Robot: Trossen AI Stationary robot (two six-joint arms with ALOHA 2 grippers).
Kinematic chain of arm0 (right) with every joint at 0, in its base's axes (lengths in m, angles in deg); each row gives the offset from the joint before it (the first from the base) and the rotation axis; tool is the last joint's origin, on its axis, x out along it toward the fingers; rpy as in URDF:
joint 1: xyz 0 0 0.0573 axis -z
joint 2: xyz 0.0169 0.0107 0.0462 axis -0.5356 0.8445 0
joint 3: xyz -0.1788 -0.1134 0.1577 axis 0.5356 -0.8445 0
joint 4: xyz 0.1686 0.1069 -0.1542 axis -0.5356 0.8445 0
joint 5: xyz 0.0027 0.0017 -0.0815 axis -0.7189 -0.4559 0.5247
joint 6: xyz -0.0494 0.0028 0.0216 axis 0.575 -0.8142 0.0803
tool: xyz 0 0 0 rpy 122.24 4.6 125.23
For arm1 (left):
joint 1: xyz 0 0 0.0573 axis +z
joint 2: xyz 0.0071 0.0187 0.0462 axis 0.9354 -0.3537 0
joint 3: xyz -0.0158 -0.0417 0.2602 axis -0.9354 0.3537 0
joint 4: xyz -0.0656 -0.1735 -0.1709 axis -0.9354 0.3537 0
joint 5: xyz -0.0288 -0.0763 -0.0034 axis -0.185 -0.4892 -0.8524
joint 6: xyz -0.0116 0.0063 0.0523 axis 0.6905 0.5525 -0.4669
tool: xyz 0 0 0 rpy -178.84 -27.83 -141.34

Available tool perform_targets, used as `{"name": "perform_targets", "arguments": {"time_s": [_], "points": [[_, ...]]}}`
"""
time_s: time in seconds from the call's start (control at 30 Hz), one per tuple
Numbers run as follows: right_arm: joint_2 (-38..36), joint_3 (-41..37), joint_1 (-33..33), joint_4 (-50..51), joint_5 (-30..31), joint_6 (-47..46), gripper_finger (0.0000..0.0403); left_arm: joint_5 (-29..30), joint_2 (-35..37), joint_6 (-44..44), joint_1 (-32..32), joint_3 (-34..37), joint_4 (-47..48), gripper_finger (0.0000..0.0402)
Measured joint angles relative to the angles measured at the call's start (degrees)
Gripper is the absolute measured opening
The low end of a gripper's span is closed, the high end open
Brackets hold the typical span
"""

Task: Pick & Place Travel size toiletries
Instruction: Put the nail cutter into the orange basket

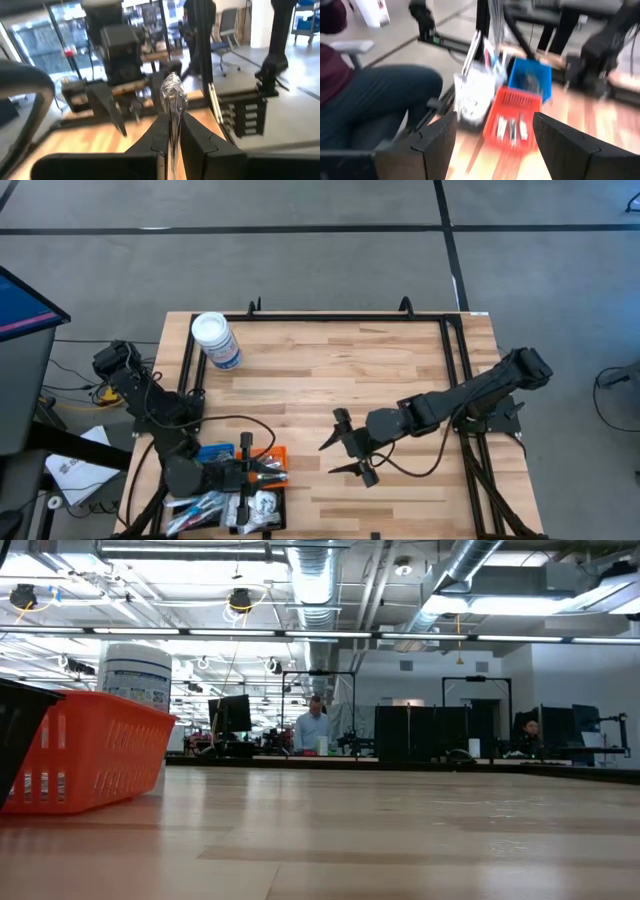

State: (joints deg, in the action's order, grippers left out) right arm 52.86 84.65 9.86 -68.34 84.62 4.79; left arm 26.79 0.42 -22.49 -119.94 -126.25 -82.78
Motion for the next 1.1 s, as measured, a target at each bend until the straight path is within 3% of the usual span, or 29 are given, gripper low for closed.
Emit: {"name": "perform_targets", "arguments": {"time_s": [0.33, 0.6, 0.83, 1.1], "points": [[0.84, -0.13, -0.55, 11.32, 0.01, -3.54, 0.0255, -9.35, 0.00, 26.02, -0.05, -0.01, 22.20, 0.0016], [0.75, -3.65, -0.72, 11.14, 0.00, -5.92, 0.0255, -24.85, 0.98, 46.44, 4.30, -0.02, 40.22, 0.0016], [0.70, -4.98, -0.66, 10.53, 1.71, -7.37, 0.0255, -40.29, 0.96, 49.04, 13.20, -0.04, 49.37, 0.0016], [-0.39, -4.98, -2.25, 11.00, 5.08, -6.57, 0.0255, -52.91, -2.58, 48.65, 19.86, -0.02, 57.46, 0.0016]]}}
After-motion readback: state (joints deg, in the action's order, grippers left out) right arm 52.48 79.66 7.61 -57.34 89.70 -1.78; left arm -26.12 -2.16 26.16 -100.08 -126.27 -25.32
